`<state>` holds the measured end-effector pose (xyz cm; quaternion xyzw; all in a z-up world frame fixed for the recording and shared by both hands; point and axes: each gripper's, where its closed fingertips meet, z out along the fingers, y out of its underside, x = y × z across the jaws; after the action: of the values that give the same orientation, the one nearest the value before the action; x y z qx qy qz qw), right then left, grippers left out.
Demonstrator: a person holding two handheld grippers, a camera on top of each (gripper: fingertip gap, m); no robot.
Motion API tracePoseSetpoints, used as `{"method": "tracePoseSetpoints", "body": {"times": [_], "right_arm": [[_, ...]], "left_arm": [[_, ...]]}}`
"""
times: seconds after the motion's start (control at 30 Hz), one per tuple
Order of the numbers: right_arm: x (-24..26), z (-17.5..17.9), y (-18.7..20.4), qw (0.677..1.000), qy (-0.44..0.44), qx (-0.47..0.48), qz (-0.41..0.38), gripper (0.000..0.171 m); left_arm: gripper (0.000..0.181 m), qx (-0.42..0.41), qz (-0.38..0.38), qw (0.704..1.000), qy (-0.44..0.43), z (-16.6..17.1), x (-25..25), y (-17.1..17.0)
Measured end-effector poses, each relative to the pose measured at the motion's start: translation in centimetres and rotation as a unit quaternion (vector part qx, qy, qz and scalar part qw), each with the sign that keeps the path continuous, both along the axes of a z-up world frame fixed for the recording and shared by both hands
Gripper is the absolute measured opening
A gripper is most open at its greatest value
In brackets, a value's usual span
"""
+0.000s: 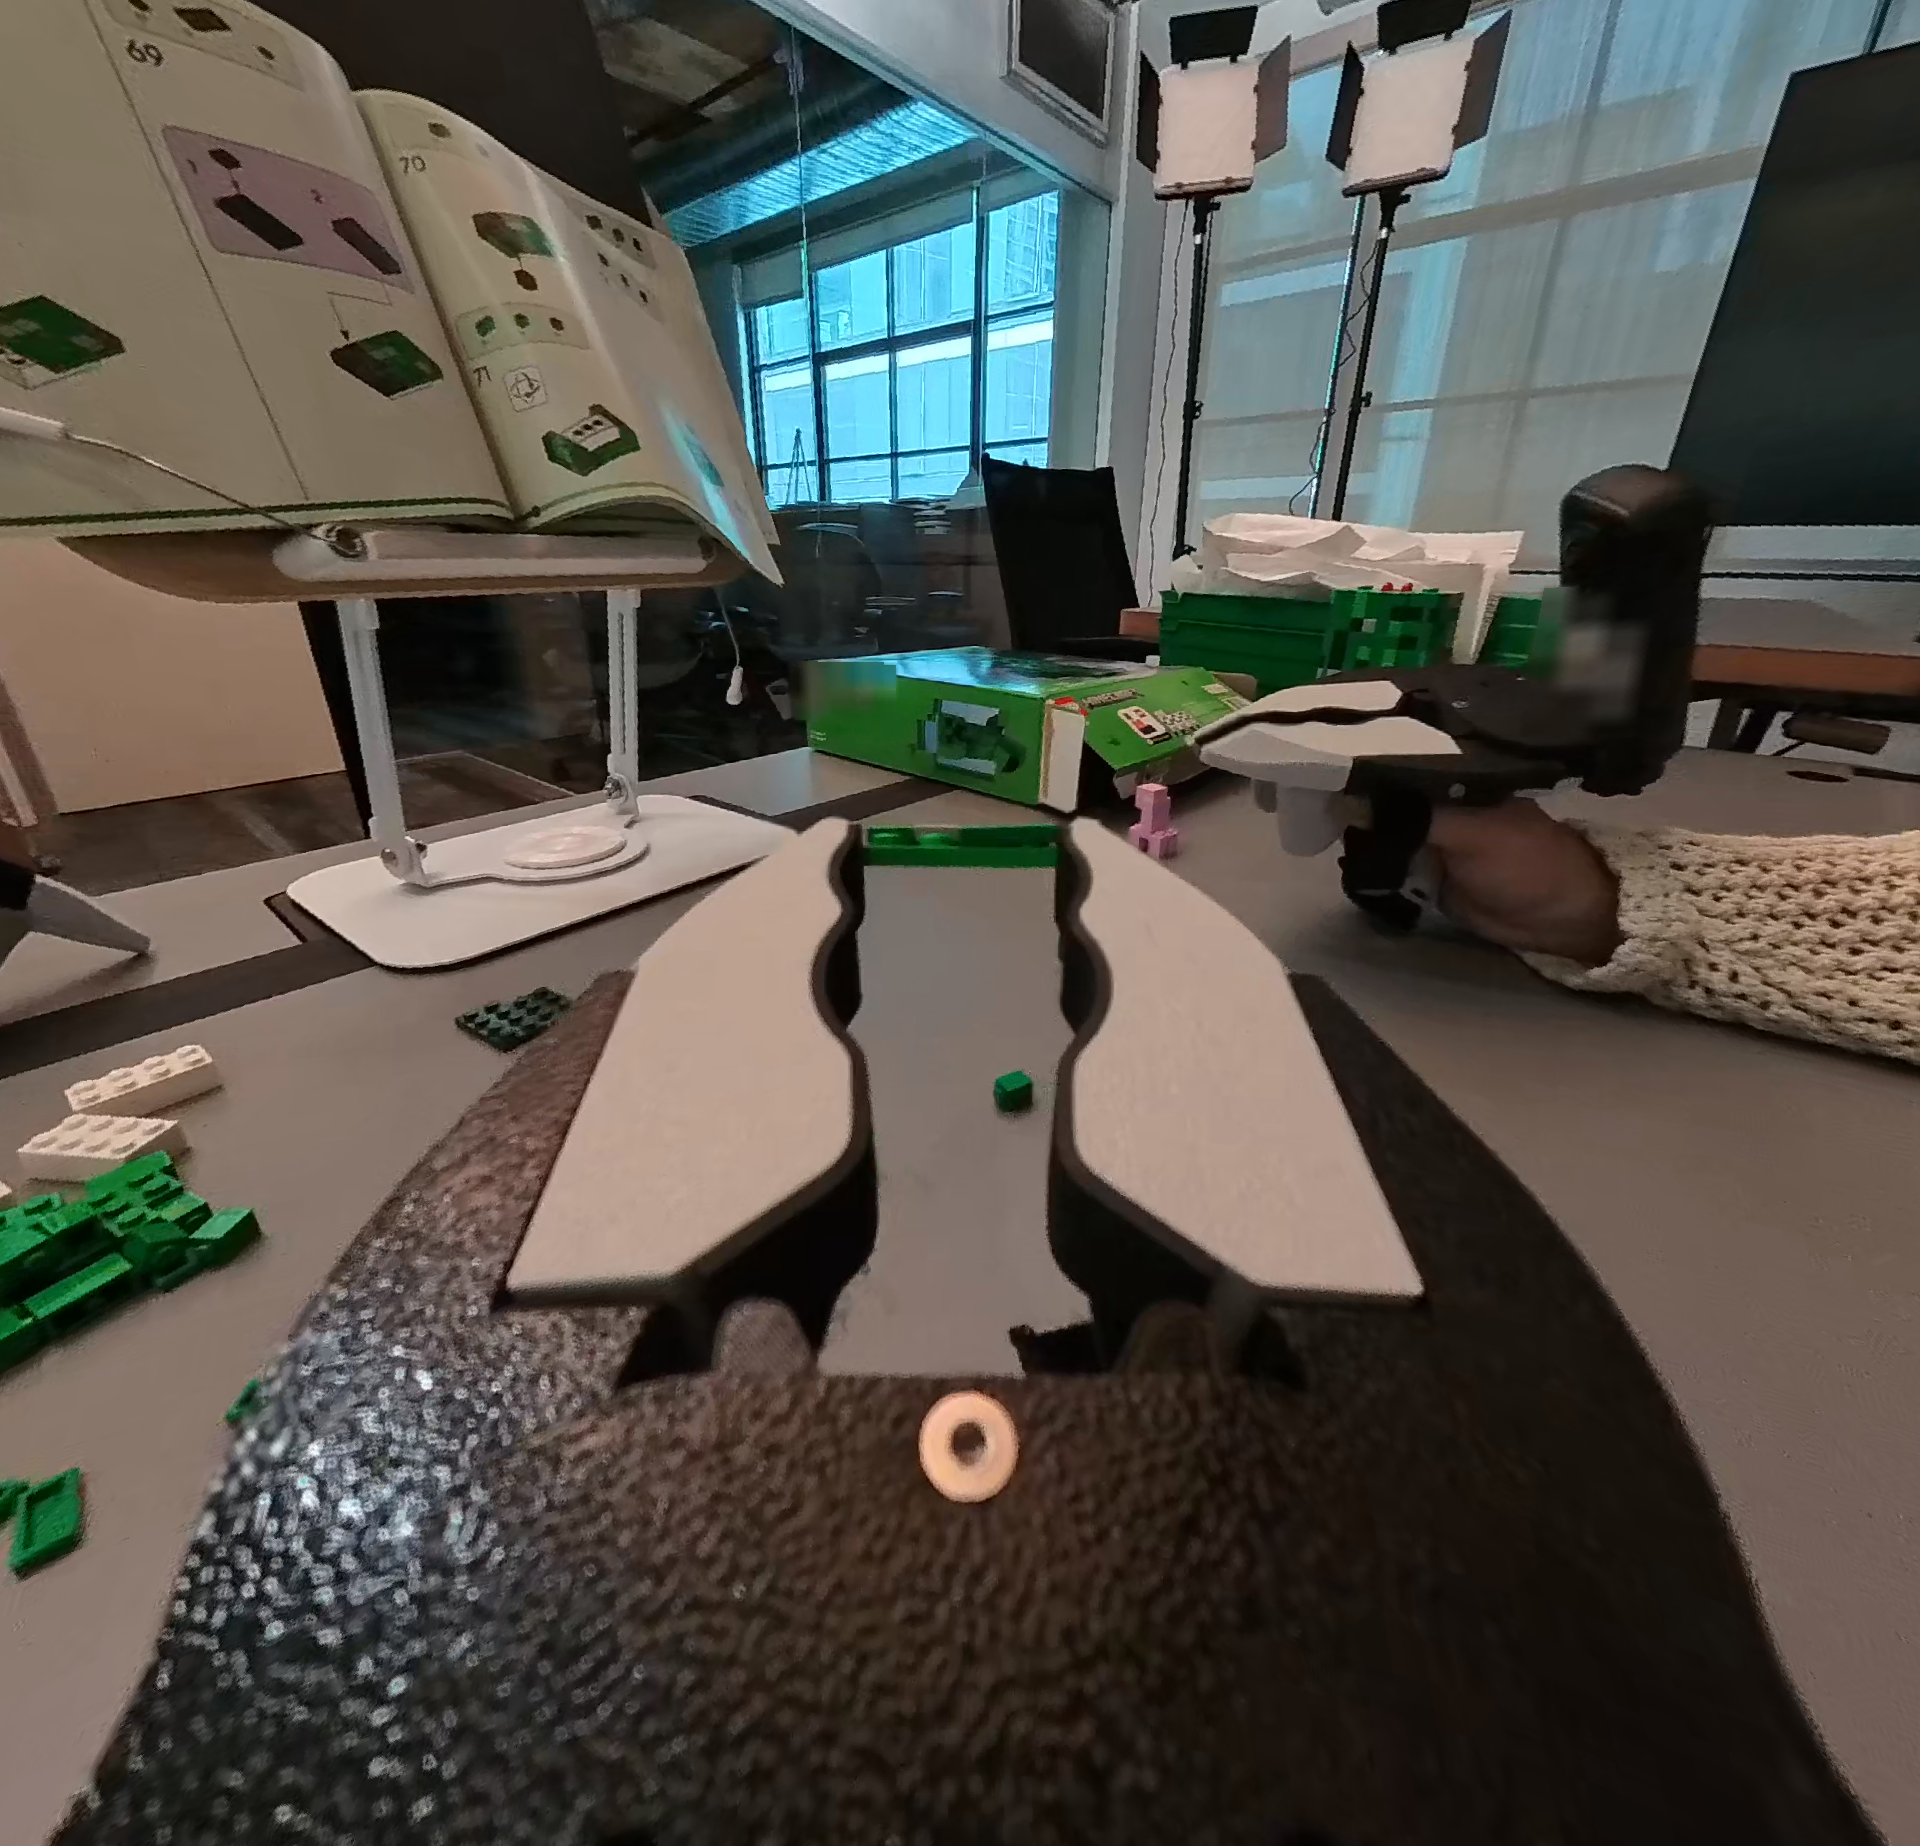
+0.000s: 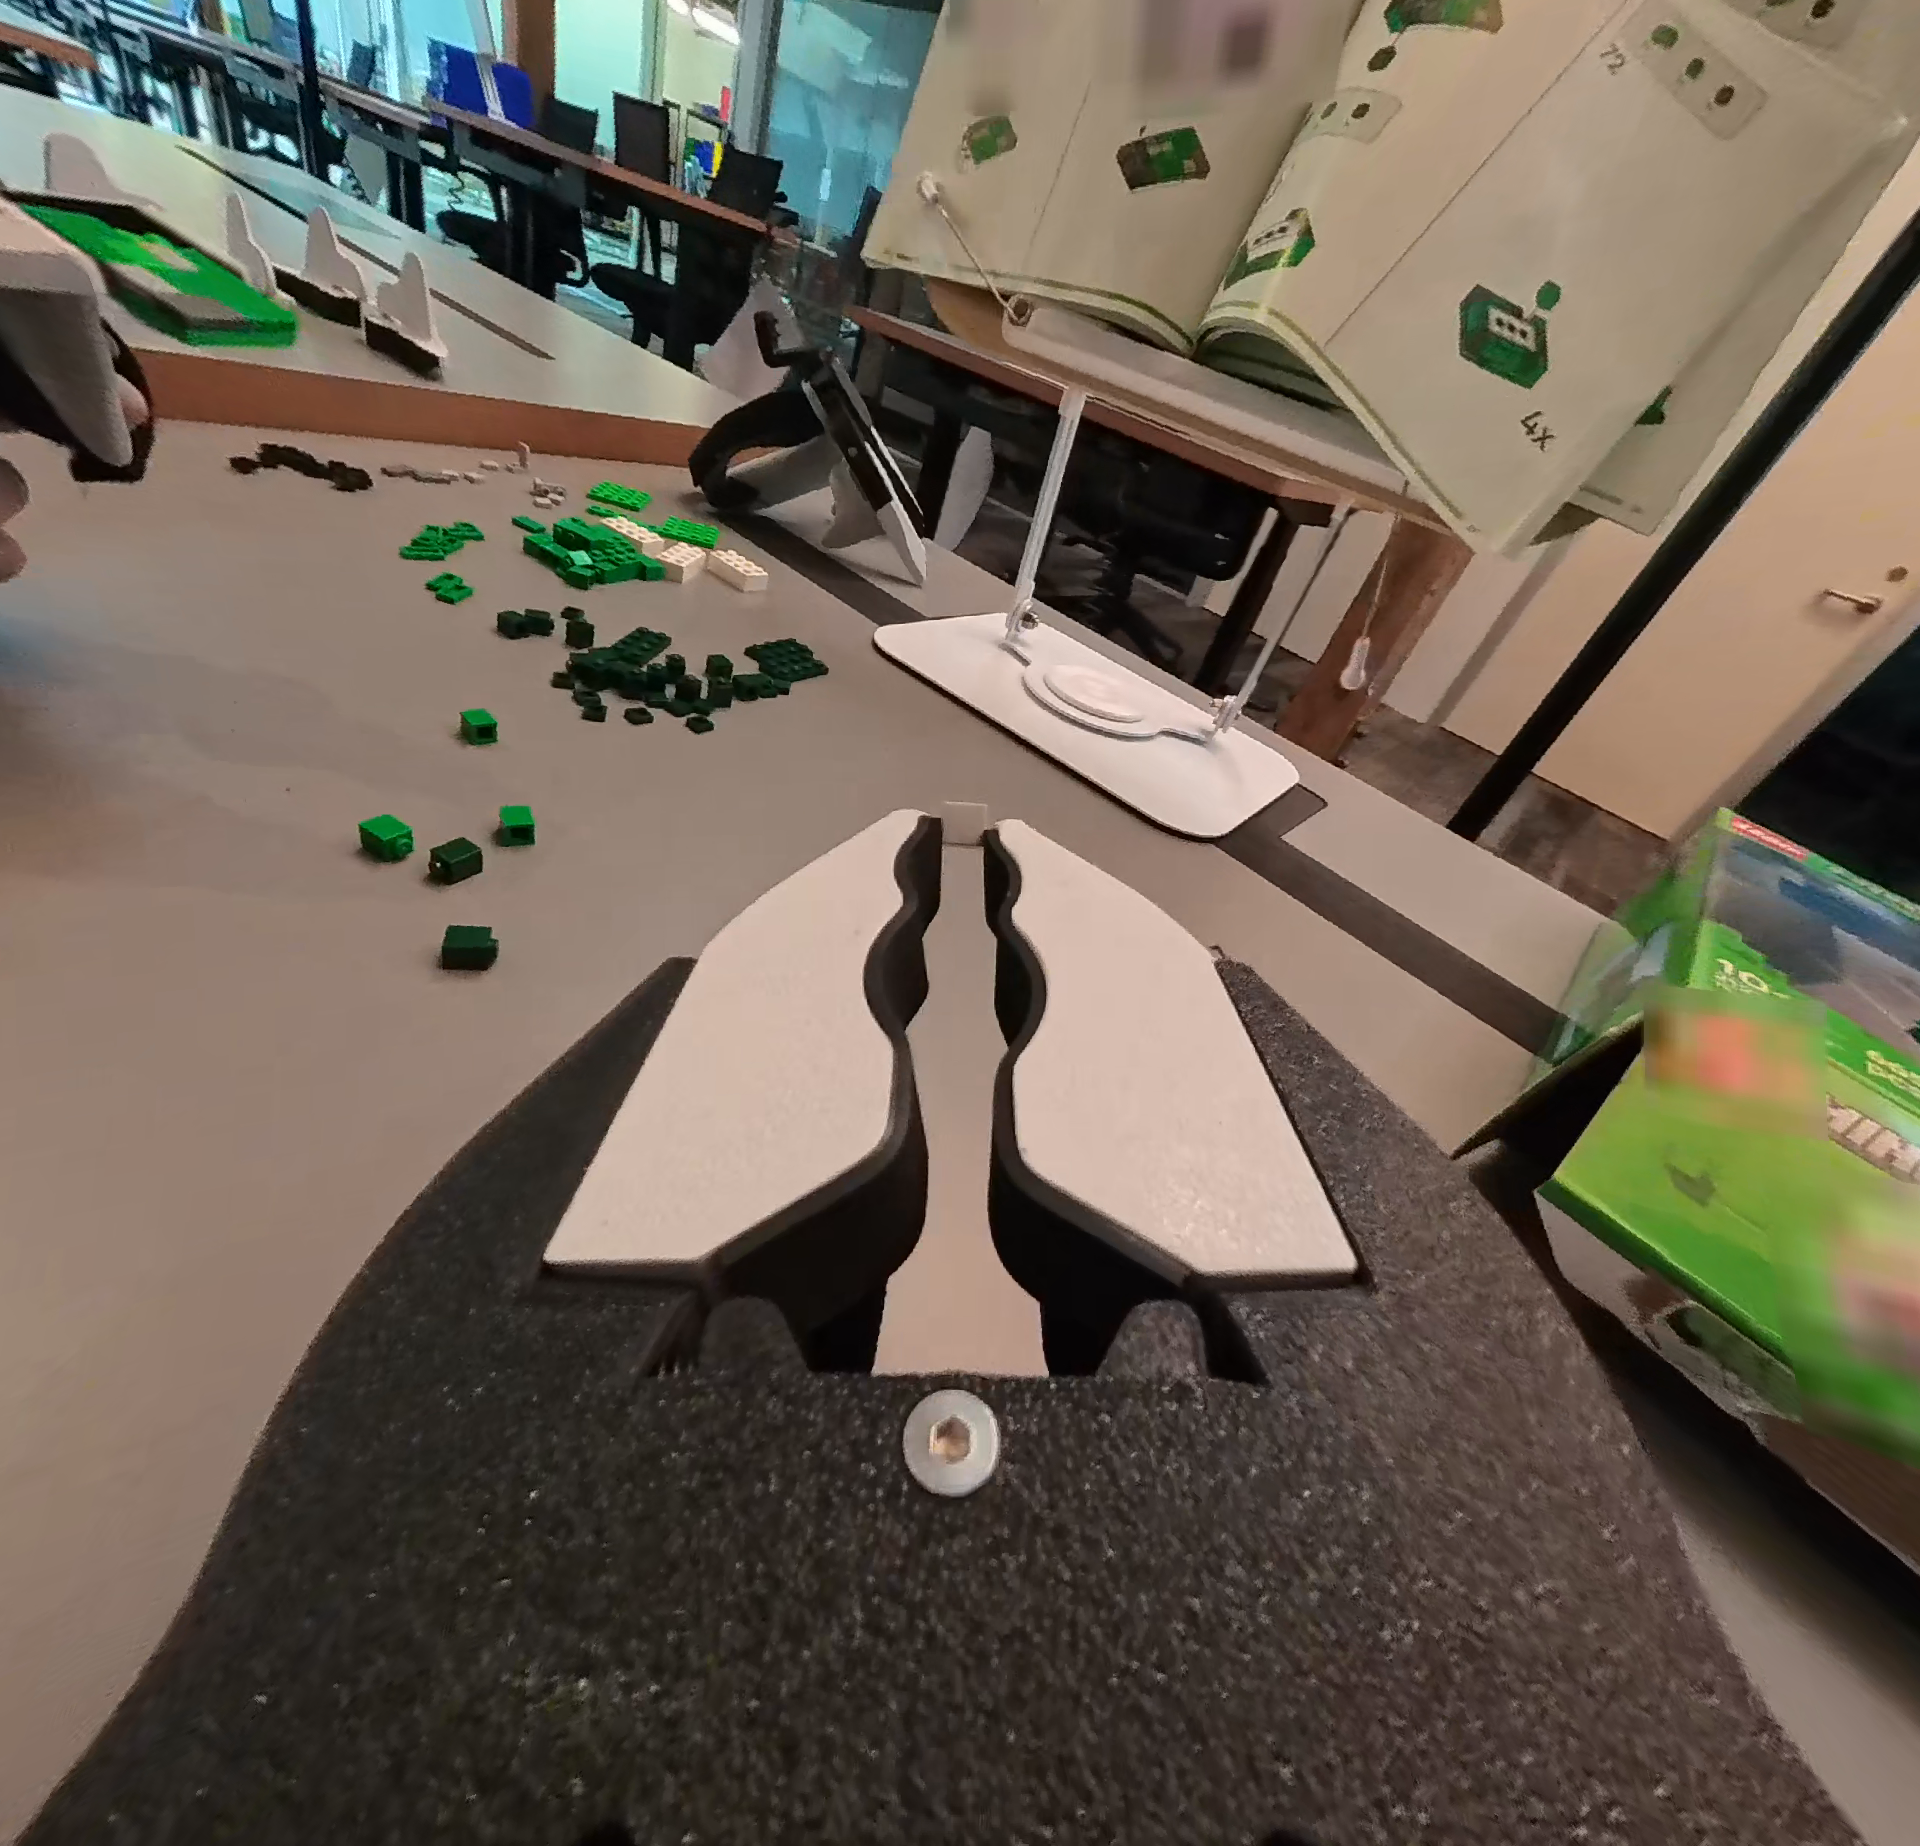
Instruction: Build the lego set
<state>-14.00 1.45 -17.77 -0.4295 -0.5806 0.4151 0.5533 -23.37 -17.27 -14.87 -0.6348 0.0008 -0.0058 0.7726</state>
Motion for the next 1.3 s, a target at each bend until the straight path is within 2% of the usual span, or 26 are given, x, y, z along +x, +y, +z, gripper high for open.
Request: {"method": "tracePoseSetpoints", "body": {"times": [0.2,0.33,0.47,0.63,0.83,1.07,1.3], "right_arm": [[0.2,0.4,0.8,0.999,0.015,-0.036,-0.005,0.007],[0.3,0.6,1.0,0.999,0.021,-0.05,-0.001,0.007],[0.6,0.9,1.3,0.997,0.032,-0.063,-0.003,0.007],[0.9,1.2,1.6,0.995,0.043,-0.085,-0.001,0.007],[0.8,1.2,1.7,0.995,0.044,-0.095,0.004,0.007],[0.8,1.3,1.3,0.995,0.045,-0.092,0.01,0.007],[0.8,1.3,1.6,0.993,0.047,-0.11,0.012,0.007]], "left_arm": [[0.034,0.008,-0.021,1.0,0.016,0.5,2.2,0.6],[0.035,0.038,-0.057,0.997,0.031,2.2,6.7,1.9],[0.034,0.082,-0.097,0.992,0.026,3.7,12.2,4.0],[0.034,0.06,-0.131,0.989,0.035,2.2,16.7,7.8],[0.034,0.041,-0.143,0.988,0.032,1.1,17.6,9.8],[0.034,0.027,-0.188,0.982,-0.016,0.6,17.3,9.9],[0.034,0.001,-0.208,0.977,0.054,-0.3,19.7,10.3]]}}
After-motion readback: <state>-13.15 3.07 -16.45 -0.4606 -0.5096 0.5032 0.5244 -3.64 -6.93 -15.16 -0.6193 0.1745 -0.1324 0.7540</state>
